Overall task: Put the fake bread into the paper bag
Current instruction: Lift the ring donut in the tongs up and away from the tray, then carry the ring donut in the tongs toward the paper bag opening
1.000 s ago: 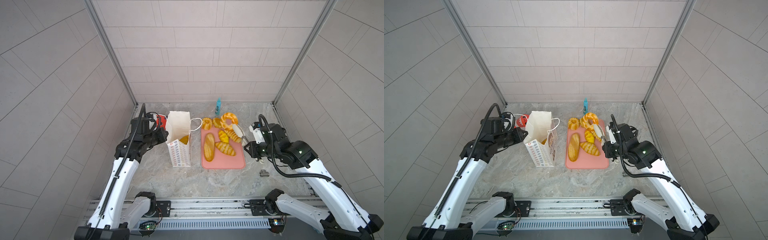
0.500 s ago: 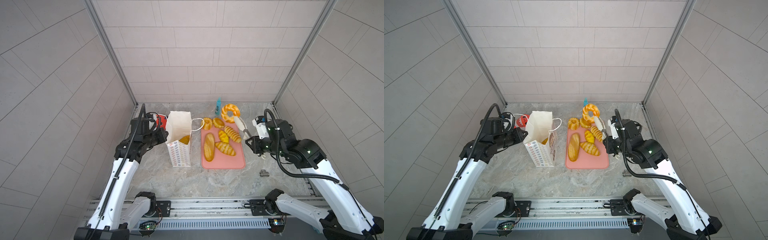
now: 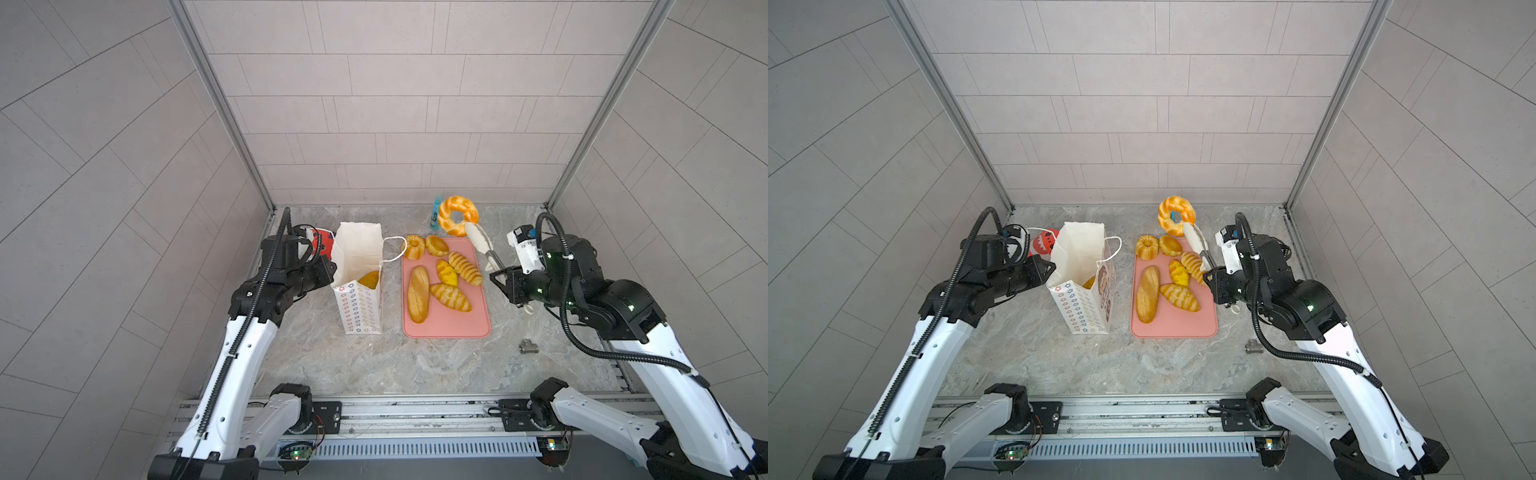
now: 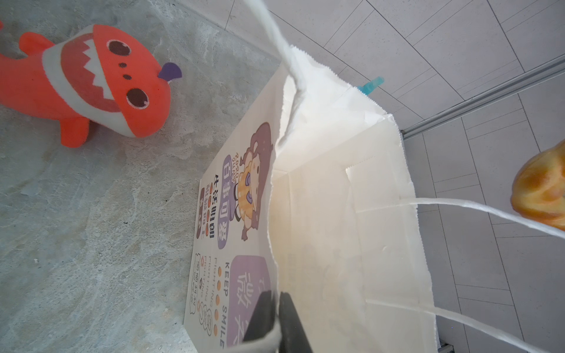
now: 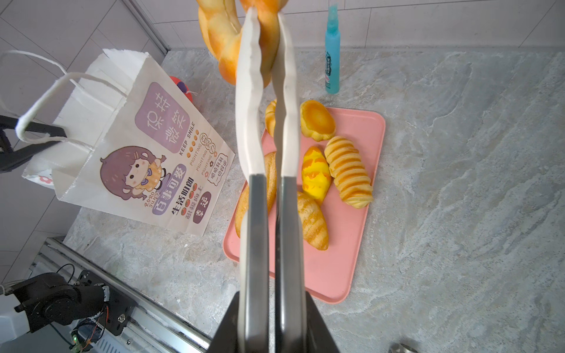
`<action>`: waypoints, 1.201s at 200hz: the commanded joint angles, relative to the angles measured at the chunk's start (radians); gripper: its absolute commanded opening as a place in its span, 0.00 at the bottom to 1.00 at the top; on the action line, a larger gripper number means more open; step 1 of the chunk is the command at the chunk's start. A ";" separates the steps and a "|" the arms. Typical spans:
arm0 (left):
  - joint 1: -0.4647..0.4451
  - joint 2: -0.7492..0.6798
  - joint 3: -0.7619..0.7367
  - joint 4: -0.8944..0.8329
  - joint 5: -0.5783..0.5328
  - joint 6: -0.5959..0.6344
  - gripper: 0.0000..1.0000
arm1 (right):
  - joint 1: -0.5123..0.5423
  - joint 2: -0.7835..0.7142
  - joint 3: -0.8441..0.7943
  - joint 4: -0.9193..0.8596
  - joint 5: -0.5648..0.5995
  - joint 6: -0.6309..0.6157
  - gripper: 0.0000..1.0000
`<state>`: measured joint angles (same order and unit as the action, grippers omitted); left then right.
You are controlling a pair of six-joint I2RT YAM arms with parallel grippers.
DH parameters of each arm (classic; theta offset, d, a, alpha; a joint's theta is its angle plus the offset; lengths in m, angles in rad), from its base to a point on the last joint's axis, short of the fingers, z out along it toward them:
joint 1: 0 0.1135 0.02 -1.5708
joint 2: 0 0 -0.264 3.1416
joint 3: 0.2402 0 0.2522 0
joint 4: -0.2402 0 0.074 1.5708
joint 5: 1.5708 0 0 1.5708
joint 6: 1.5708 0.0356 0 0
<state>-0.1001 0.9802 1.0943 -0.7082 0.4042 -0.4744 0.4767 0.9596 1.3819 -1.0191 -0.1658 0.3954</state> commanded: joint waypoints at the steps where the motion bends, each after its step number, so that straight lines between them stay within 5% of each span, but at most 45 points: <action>1: 0.005 -0.009 0.003 0.004 0.001 0.003 0.12 | -0.004 -0.020 0.031 0.068 -0.023 -0.013 0.22; 240: 0.004 0.002 0.004 0.009 -0.004 0.002 0.12 | 0.088 0.025 0.071 0.299 -0.195 0.006 0.24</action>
<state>-0.1001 0.9859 1.0943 -0.7078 0.4034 -0.4747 0.5392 0.9936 1.4162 -0.8101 -0.3534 0.3973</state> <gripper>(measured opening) 0.117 0.262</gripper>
